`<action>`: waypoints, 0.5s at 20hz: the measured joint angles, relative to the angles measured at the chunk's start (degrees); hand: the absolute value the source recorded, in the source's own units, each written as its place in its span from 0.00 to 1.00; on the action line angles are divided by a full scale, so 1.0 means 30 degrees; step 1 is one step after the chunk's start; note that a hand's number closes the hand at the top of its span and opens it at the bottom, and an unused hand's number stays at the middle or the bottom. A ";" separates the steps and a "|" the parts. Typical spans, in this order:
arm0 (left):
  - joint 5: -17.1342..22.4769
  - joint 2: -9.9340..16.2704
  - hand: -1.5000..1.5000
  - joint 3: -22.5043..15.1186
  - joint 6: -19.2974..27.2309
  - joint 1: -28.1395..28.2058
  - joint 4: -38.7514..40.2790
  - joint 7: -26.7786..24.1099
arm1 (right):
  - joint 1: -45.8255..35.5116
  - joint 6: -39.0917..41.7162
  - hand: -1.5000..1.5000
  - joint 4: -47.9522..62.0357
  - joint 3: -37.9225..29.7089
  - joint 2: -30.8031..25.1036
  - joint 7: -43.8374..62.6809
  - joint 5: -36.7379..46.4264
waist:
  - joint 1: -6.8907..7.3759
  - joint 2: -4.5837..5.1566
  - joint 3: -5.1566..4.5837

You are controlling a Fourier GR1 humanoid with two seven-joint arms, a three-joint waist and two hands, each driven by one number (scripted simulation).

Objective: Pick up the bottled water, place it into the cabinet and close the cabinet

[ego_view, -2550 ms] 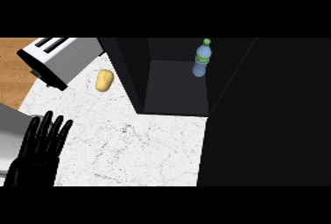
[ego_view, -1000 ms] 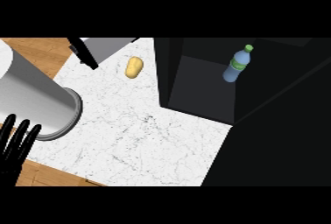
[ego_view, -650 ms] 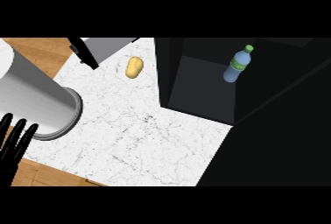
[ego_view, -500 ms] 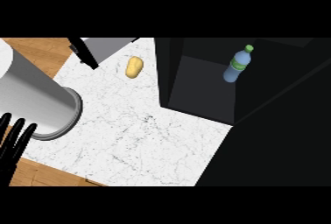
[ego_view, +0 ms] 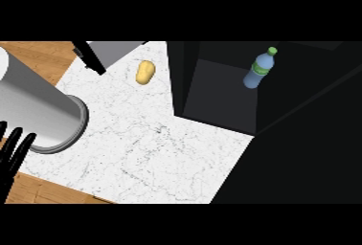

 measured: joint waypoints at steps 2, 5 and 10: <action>0.0061 0.0072 0.00 0.0144 -0.0083 -0.0077 0.0005 -0.0016 | 0.0040 0.0116 1.00 0.0192 0.0021 0.0140 -0.0091 -0.0426 | 0.0128 0.0121 0.0005; 0.0136 0.0174 0.00 0.0252 -0.0251 -0.0155 0.0005 0.0001 | 0.0011 0.0367 1.00 0.0561 0.0034 0.0315 -0.0284 -0.1247 | 0.0434 0.0298 0.0009; 0.0200 0.0249 0.00 0.0390 -0.0465 -0.0322 0.0099 -0.0013 | -0.0090 0.0649 1.00 0.1186 -0.0039 0.0658 -0.0535 -0.2513 | 0.0648 0.0474 -0.0005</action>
